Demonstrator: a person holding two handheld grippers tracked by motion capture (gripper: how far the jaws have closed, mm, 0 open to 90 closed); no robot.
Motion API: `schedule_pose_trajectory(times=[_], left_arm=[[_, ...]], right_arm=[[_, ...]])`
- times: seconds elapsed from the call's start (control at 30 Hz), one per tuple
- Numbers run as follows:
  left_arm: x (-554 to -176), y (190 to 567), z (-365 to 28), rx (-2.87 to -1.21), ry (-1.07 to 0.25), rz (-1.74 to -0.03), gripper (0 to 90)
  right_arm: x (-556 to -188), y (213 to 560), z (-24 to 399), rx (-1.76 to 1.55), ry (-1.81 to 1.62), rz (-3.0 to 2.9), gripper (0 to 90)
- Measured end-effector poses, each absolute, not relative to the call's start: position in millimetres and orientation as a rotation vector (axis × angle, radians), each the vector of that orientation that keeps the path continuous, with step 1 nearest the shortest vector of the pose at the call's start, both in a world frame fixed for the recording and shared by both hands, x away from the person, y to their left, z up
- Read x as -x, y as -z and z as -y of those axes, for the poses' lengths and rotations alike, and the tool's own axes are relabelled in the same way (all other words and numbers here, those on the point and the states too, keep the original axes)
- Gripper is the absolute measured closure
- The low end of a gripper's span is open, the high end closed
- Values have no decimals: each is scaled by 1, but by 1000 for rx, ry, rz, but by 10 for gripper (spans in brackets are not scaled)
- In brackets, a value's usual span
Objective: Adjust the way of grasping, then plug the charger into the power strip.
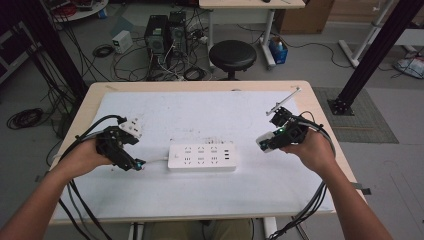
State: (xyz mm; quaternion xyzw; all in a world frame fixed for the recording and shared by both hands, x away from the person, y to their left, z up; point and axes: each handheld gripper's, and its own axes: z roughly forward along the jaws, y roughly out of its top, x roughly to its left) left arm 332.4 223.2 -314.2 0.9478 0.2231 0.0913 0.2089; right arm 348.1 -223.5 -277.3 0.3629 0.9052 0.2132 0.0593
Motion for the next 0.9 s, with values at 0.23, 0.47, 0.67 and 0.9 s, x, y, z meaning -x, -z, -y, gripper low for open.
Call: schedule_pose_trajectory(times=[0.23,0.47,0.67,0.9], left_arm=[[-335,314,-237,-2660,-295,-725,186],[-335,313,-239,-2646,-334,-729,186],[-333,312,-239,-2632,-346,-723,186],[-332,316,-242,-2629,-338,-728,186]], right_arm=[[-349,274,233,-1084,-534,-2711,619],[-347,275,237,-1079,-517,-2707,618],[-345,270,234,-1048,-561,-2688,618],[-350,263,227,-1054,-587,-2628,618]])
